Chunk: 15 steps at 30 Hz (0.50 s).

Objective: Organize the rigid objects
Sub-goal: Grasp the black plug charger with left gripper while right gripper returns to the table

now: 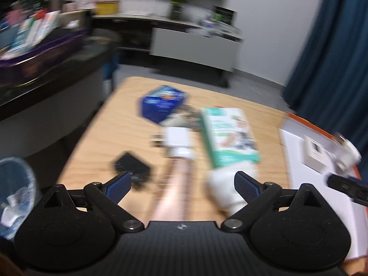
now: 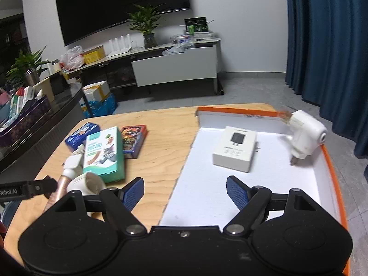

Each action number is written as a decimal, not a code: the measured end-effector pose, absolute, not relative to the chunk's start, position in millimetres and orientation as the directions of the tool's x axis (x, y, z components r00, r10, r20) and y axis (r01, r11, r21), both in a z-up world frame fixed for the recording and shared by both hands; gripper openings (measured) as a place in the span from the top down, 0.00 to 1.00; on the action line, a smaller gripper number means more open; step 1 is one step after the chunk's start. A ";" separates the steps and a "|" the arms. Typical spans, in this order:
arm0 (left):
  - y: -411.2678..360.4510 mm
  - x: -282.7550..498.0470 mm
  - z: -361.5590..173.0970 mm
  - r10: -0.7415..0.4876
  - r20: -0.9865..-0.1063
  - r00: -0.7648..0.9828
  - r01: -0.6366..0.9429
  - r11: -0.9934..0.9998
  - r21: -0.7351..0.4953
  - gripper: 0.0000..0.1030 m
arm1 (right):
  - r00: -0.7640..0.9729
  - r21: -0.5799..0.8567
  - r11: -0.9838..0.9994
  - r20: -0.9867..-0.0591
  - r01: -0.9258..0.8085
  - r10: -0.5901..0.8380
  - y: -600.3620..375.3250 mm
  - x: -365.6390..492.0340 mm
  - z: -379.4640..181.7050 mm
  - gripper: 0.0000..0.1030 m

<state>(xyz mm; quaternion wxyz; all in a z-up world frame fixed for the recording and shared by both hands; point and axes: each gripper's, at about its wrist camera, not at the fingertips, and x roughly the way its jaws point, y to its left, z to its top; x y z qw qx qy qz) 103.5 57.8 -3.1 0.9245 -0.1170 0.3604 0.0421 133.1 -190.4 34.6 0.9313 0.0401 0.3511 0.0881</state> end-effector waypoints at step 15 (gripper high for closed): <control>109.9 154.1 -32.8 0.096 -0.748 0.657 -0.344 0.921 -0.184 0.06 | 0.726 0.128 0.975 -0.652 -0.179 0.219 -172.1 130.1 37.0 0.10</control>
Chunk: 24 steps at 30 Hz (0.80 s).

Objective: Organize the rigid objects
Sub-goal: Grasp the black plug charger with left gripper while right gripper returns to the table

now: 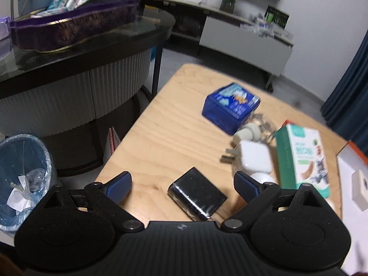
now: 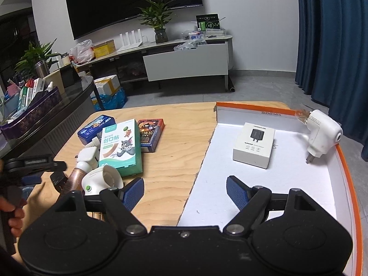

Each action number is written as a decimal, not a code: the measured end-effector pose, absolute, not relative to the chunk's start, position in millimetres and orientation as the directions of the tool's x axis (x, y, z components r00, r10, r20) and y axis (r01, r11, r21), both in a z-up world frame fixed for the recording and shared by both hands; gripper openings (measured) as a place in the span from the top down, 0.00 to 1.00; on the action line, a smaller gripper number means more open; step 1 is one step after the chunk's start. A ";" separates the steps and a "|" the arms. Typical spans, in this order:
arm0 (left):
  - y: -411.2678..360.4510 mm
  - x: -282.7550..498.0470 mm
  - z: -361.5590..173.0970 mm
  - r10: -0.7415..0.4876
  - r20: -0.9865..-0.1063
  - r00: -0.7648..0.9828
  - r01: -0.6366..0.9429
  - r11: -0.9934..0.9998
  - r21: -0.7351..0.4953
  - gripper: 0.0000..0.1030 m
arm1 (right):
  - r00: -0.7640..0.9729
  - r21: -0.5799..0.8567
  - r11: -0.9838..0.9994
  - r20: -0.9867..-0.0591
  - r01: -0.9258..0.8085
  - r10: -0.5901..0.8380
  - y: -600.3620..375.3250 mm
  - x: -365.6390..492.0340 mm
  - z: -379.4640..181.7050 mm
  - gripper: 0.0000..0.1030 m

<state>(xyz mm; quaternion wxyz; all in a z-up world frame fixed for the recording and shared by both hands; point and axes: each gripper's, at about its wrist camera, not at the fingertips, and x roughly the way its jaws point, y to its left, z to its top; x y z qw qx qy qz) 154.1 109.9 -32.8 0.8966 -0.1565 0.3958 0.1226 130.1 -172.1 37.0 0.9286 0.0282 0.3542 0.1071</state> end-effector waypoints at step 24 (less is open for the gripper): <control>100.0 126.7 -39.8 0.070 -0.694 0.717 -0.145 0.988 -0.050 0.65 | 0.668 0.150 0.947 -0.678 -0.283 0.307 -130.5 134.4 32.9 0.10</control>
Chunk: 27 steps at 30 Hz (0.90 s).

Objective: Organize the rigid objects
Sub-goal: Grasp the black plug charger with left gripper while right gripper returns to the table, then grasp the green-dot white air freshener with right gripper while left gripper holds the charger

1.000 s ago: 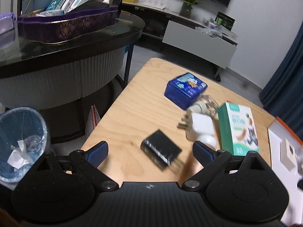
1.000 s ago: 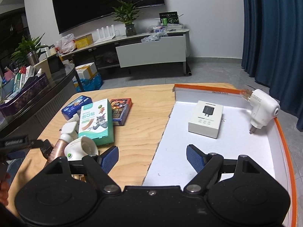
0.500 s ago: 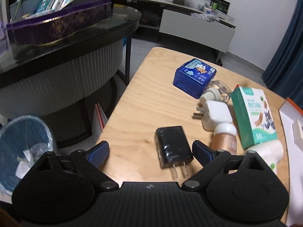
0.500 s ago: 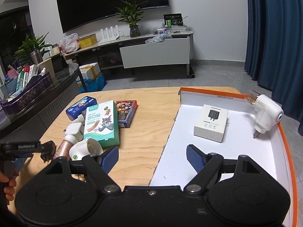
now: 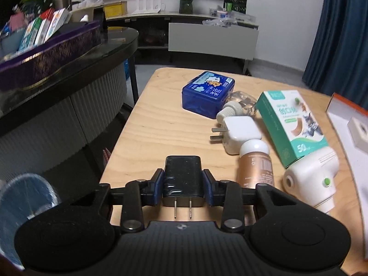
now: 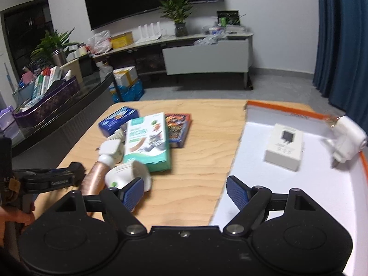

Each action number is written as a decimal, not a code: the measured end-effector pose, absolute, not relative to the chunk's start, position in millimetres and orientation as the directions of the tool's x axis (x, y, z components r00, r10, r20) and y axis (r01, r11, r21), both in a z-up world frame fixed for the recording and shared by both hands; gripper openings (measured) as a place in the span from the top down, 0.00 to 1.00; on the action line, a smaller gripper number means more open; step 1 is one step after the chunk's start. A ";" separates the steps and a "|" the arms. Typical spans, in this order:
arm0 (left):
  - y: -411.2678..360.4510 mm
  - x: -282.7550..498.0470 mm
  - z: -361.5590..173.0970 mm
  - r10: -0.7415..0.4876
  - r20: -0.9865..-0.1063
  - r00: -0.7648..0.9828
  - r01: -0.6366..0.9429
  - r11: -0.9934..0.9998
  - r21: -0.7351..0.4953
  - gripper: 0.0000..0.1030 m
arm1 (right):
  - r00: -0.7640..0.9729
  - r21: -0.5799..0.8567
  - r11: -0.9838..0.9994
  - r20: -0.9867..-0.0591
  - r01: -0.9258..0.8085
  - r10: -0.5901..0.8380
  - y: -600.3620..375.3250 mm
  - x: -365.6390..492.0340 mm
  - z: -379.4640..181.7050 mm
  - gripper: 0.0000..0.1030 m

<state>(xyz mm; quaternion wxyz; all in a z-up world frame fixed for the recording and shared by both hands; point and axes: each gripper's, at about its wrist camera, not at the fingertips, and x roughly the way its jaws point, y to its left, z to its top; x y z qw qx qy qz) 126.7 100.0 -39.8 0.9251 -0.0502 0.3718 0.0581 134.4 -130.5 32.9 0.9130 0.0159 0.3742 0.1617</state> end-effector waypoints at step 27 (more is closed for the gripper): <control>80.5 102.6 1.3 -0.048 -0.592 0.804 -0.064 0.984 -0.167 0.65 | 0.616 0.045 0.902 -0.716 -0.430 0.329 -57.6 150.6 13.2 0.63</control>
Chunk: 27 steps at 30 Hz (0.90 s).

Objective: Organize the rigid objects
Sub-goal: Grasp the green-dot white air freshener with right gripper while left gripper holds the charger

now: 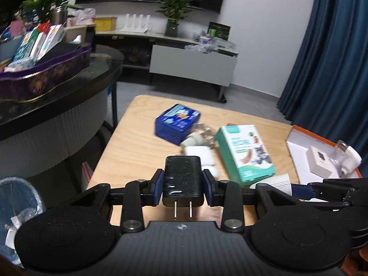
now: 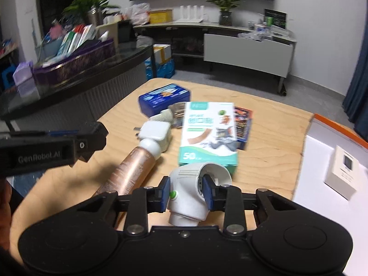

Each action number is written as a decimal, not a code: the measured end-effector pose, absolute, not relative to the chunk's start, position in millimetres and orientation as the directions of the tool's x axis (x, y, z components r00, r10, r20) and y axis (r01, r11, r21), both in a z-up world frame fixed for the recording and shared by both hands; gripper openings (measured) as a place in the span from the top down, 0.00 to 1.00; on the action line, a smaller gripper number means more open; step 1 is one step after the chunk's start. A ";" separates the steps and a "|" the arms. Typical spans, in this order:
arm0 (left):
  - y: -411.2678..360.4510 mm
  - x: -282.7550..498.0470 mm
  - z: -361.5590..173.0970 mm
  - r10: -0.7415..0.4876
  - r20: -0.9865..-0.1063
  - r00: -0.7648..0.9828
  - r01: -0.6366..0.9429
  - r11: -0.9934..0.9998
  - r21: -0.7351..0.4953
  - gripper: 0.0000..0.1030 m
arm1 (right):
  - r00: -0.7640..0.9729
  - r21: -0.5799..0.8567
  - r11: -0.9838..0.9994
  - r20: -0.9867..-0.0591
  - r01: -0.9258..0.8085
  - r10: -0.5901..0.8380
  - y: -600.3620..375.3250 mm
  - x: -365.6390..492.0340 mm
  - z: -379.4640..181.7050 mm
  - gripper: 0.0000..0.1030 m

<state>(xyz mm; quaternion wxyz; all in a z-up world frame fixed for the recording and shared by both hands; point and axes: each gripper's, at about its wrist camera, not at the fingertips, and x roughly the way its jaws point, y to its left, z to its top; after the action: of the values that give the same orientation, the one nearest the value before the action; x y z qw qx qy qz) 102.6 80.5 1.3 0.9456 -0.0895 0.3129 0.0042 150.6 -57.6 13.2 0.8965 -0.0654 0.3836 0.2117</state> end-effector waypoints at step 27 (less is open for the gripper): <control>66.1 102.5 -4.5 -0.113 -0.612 0.783 -0.018 0.979 -0.205 0.65 | 0.669 0.048 0.968 -0.715 -0.245 0.205 -109.5 141.9 7.3 0.13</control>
<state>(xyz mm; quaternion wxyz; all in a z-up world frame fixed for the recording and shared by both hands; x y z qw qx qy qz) 102.5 66.1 -4.5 0.9388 -0.1002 0.3285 -0.0253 141.9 -109.5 7.3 0.9131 -0.0258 0.3878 0.1231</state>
